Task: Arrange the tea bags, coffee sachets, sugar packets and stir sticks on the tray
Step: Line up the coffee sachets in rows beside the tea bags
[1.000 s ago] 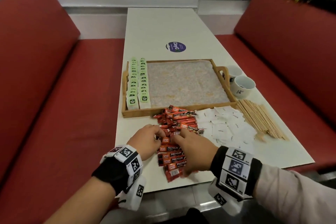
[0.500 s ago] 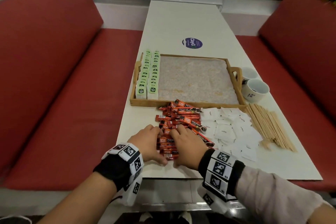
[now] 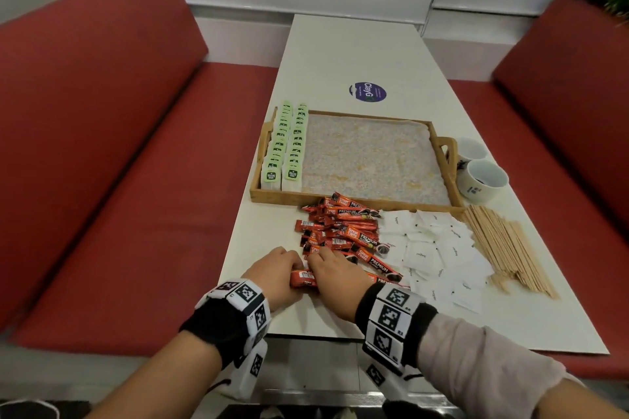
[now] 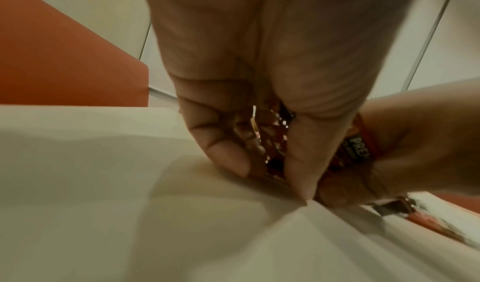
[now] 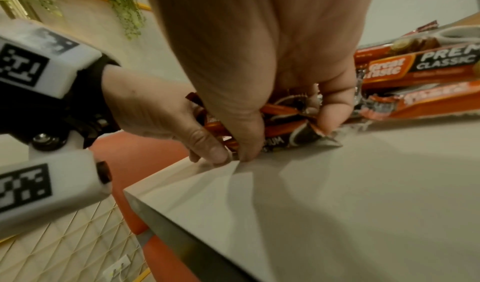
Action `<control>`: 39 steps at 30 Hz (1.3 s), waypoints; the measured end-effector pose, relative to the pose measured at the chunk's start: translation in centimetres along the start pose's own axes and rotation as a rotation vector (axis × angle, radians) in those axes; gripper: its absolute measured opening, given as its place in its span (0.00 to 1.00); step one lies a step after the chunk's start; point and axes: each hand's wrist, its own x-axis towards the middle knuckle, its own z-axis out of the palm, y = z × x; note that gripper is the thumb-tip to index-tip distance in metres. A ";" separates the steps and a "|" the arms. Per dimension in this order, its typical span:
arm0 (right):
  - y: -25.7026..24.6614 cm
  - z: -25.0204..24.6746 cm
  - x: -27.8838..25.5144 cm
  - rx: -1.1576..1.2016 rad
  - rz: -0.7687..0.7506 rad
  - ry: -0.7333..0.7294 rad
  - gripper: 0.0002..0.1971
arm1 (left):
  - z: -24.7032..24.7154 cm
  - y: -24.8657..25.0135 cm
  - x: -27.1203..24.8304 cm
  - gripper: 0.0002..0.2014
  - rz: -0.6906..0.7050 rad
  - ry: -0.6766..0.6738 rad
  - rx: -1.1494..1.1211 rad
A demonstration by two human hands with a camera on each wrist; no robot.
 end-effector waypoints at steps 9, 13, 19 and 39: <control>-0.7 -0.4 1.5 -0.006 -0.008 -0.038 0.18 | -1.2 -0.4 0.2 0.12 -0.023 0.057 -0.187; -1.0 -0.7 1.9 -0.021 0.006 -0.048 0.18 | -1.5 -0.8 0.6 0.14 -0.028 0.071 -0.230; -1.2 -1.0 2.1 -0.047 0.026 -0.070 0.15 | -1.3 -1.0 0.9 0.15 -0.046 0.089 -0.298; -1.8 -5.9 4.2 0.307 0.135 0.130 0.11 | -4.9 -0.7 1.5 0.19 -0.064 0.351 -0.766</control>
